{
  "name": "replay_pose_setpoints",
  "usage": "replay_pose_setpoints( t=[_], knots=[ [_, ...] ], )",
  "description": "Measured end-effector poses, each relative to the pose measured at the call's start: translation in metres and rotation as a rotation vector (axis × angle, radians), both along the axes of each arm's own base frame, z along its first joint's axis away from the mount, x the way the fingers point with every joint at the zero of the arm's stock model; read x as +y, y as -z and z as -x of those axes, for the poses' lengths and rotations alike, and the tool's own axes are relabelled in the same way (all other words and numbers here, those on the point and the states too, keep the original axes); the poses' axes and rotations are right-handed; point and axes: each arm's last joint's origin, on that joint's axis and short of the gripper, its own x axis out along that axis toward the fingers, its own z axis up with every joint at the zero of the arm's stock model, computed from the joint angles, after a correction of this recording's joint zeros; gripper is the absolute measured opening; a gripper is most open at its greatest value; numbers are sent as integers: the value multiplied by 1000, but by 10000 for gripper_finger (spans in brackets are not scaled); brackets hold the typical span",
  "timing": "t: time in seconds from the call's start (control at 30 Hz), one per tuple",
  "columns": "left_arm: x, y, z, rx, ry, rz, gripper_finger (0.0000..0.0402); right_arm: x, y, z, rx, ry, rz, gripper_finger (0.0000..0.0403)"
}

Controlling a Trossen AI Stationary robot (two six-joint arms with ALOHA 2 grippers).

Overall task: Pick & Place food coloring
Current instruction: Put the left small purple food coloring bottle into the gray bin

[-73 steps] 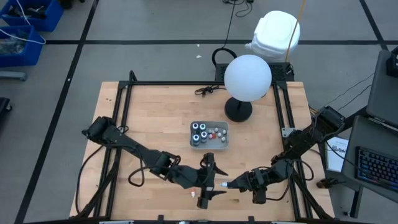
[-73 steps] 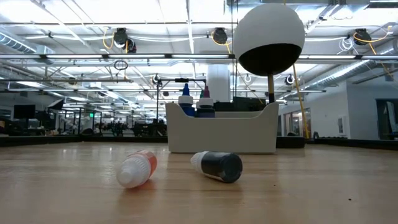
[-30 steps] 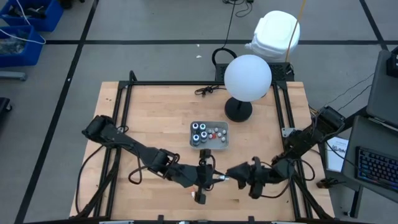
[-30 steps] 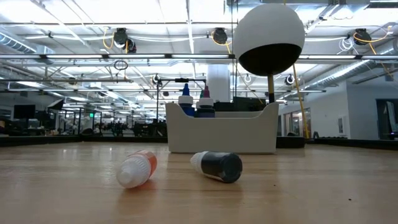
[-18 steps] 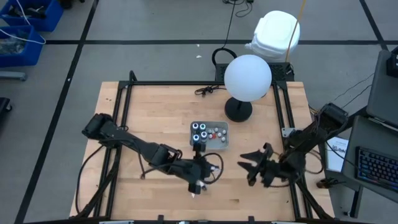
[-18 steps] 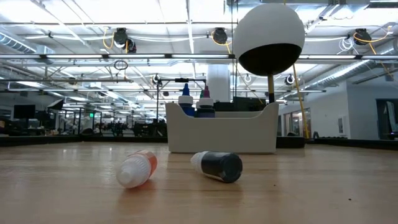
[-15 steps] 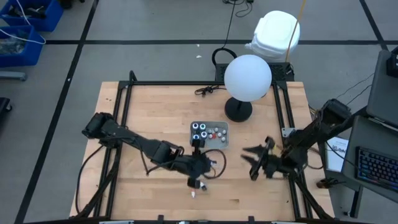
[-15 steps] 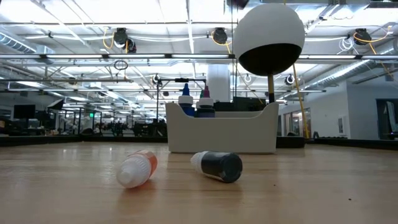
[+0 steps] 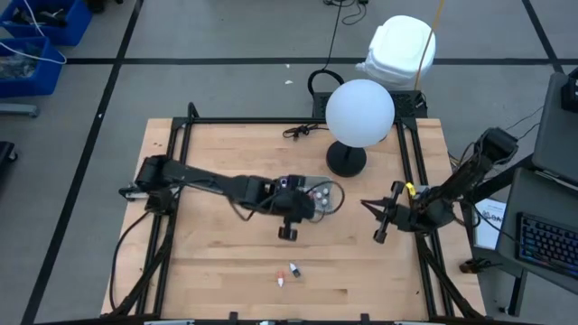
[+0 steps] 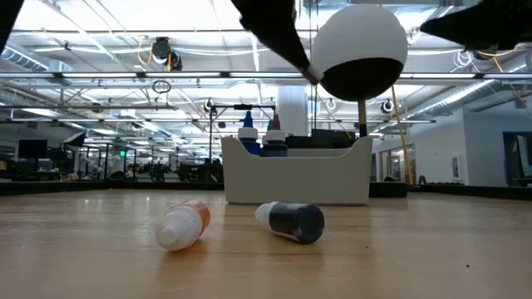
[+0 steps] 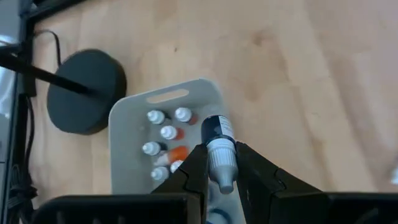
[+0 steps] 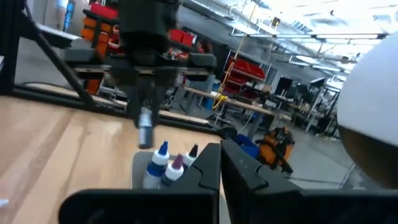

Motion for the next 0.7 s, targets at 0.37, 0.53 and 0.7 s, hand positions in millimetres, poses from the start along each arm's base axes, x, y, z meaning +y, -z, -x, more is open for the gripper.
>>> replay_pose_setpoints(
  t=[0.37,0.53,0.7],
  knots=[
    [43,17,-42,255,29,-89,59,-15,8,13,19,-3,-38,0],
    [45,33,-61,391,90,-152,59,-16,9,14,36,1,-20,0],
    [43,50,-69,471,177,-226,59,-15,12,13,62,3,5,0]
  ],
)
